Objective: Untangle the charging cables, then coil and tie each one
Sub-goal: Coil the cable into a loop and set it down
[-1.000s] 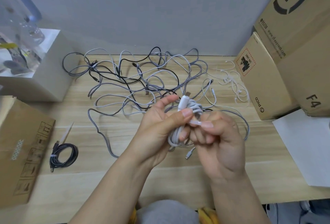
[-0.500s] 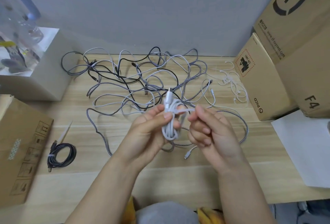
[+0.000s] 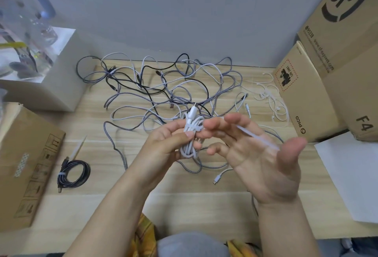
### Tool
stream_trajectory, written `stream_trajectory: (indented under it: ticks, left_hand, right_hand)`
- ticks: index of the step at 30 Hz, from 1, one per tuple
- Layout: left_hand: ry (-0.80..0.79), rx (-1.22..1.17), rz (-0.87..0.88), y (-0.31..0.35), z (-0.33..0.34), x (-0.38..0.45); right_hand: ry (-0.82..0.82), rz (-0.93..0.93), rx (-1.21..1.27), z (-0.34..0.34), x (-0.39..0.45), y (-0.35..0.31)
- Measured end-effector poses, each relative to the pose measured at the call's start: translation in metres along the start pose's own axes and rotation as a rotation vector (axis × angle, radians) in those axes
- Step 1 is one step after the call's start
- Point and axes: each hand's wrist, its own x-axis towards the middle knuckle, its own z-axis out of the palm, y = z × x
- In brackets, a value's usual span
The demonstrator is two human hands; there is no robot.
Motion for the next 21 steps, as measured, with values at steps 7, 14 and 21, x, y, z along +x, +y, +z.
stream_trajectory:
  ticks: [7, 14, 21]
  left_hand:
    - [-0.002, 0.053, 0.011, 0.0016, 0.0042, 0.0004]
    - [-0.036, 0.061, 0.012, 0.0018, 0.0077, -0.0014]
    - [-0.038, 0.094, 0.009, -0.0022, 0.0078, -0.0042]
  right_hand:
    - [0.090, -0.095, -0.044, 0.0032, 0.0036, 0.0032]
    - [0.203, -0.163, -0.235, 0.0053, -0.0006, 0.0074]
    - [0.417, -0.295, -0.463, -0.0001, 0.0018, 0.0038]
